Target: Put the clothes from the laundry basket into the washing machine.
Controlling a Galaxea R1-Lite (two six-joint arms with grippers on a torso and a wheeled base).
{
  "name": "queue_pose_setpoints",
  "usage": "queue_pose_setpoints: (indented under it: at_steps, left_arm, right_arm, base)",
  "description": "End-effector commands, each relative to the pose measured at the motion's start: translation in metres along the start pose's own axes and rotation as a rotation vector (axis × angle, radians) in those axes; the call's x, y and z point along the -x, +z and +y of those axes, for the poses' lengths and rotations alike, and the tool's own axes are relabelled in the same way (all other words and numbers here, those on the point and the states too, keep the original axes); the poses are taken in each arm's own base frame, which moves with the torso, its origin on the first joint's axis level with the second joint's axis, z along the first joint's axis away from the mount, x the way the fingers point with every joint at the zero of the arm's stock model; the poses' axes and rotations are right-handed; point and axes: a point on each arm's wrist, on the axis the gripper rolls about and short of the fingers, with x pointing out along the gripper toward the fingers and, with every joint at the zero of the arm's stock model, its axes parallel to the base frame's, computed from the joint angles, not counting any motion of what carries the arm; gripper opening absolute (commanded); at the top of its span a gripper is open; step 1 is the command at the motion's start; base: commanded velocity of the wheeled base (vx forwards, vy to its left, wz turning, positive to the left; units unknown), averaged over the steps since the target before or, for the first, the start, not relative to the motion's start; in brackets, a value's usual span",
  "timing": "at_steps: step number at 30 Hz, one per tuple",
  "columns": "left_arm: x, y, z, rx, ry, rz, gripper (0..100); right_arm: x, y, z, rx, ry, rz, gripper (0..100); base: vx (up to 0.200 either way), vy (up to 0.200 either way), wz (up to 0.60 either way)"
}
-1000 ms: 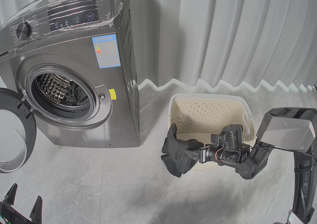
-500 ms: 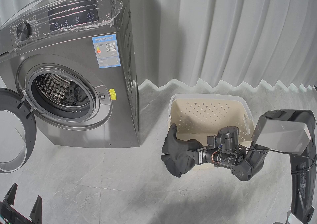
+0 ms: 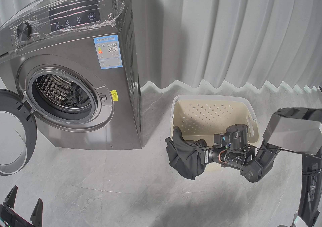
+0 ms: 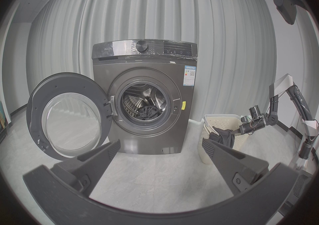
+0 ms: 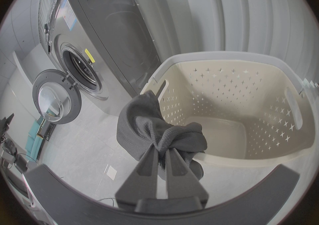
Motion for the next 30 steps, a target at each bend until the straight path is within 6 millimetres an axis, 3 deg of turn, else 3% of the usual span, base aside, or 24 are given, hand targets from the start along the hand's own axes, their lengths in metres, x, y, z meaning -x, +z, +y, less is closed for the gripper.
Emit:
queue_pose_setpoints:
  at_steps: [1, 8, 12, 22, 26, 30]
  left_arm:
    - [0.000, -0.004, 0.000, 0.002, 0.000, -0.001, 100]
    - [0.000, -0.004, 0.000, 0.003, 0.000, -0.002, 100]
    - [0.000, -0.004, 0.000, 0.005, 0.000, -0.002, 100]
    - [0.000, -0.004, 0.000, 0.005, 0.000, -0.001, 100]
    - [0.000, -0.004, 0.000, 0.005, 0.000, -0.002, 100]
    - [0.000, -0.004, 0.000, 0.005, 0.000, -0.002, 100]
  right_arm:
    - [0.022, 0.023, 0.007, 0.006, 0.014, -0.066, 0]
    - [0.068, 0.058, 0.019, 0.008, 0.037, -0.185, 0]
    - [0.110, 0.077, 0.034, 0.008, 0.083, -0.271, 0]
    - [0.184, 0.117, 0.064, 0.018, 0.151, -0.513, 0]
    - [0.202, 0.121, 0.069, 0.041, 0.156, -0.560, 0]
    - [0.204, 0.121, 0.068, 0.055, 0.148, -0.565, 0]
  base:
    - [0.000, 0.000, 0.00]
    - [0.000, 0.000, 0.00]
    - [0.000, 0.000, 0.00]
    - [0.000, 0.000, 0.00]
    - [0.000, 0.000, 0.00]
    - [0.000, 0.000, 0.00]
